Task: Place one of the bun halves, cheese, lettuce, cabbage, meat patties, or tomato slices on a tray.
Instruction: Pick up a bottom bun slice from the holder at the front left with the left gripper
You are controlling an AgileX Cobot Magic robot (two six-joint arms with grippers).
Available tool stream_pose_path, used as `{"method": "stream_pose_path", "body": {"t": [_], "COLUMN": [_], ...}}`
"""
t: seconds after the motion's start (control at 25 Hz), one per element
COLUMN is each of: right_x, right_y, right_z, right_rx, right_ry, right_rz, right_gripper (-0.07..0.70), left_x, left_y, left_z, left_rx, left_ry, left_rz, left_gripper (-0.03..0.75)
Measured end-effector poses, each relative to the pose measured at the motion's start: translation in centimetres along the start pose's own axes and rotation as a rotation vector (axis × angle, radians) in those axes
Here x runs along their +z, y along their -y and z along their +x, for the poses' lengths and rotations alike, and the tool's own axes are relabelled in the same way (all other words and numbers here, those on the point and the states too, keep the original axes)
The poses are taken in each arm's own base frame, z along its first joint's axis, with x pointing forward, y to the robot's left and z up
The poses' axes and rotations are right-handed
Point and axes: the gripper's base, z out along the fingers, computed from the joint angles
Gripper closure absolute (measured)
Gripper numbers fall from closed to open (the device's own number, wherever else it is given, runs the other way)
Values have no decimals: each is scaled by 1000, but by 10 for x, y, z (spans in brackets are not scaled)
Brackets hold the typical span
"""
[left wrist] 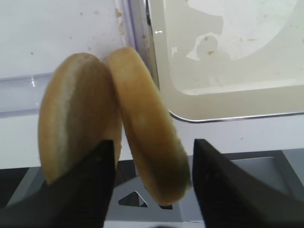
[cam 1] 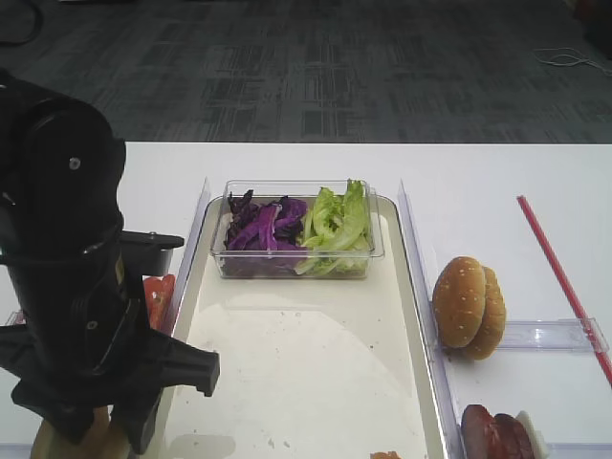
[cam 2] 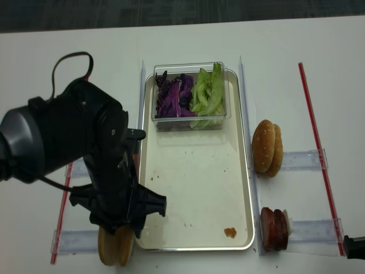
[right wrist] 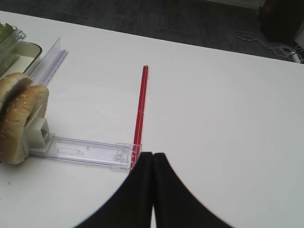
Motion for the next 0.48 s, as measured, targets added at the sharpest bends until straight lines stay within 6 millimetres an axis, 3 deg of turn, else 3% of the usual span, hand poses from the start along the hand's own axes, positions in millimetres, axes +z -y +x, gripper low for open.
{"method": "stream_pose_path", "body": {"t": [0.2, 0.48], "right_x": [0, 0], "right_y": [0, 0], "right_z": [0, 0], "right_rx": [0, 0], "right_ry": [0, 0], "right_rz": [0, 0], "right_gripper": [498, 498], "left_x": [0, 5], "left_y": [0, 1], "left_z": [0, -2], "left_rx": [0, 0], "left_ry": [2, -14], "left_rz": [1, -11], "left_gripper": [414, 426]}}
